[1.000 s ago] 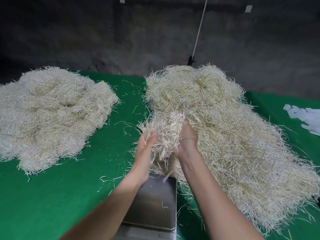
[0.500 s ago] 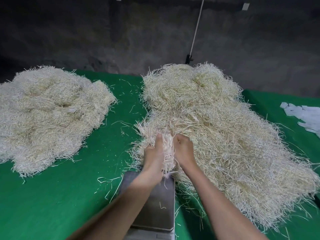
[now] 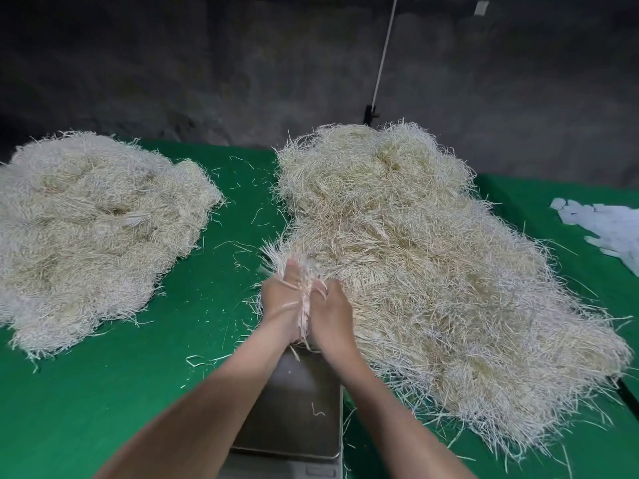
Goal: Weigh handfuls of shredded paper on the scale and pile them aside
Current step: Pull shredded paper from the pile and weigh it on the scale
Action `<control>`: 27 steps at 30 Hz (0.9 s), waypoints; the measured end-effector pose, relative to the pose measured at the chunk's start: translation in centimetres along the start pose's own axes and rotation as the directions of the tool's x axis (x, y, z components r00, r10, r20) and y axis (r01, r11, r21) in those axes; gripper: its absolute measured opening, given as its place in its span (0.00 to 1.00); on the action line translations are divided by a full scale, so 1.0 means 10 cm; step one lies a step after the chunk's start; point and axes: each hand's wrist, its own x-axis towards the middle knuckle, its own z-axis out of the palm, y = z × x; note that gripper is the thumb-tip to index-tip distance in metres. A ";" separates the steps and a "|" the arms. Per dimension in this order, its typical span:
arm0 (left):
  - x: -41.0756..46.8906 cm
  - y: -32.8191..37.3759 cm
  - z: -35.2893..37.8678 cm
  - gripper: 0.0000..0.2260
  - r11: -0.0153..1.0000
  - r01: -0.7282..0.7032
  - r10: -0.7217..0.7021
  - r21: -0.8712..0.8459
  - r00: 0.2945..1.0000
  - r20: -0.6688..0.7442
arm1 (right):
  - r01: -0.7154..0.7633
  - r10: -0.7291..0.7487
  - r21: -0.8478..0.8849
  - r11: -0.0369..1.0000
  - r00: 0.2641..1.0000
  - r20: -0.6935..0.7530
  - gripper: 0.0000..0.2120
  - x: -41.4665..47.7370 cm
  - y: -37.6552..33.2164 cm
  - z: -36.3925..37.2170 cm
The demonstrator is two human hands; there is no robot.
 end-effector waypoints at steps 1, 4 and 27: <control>0.02 -0.02 -0.02 0.17 0.995 0.004 0.000 0.102 0.999 -0.045 | -0.033 0.023 0.101 0.994 0.995 0.101 0.06 0.02 0.01 -0.12; 0.13 -0.04 -0.14 0.19 0.985 0.015 0.008 0.173 0.991 -0.132 | -0.096 0.001 0.223 0.970 0.919 0.393 0.32 -0.13 0.16 -0.34; -0.27 -0.04 0.10 0.28 0.997 0.057 -0.057 -0.058 0.998 -0.005 | 0.160 -0.177 -0.174 0.972 0.981 -0.083 0.13 0.25 -0.01 -0.19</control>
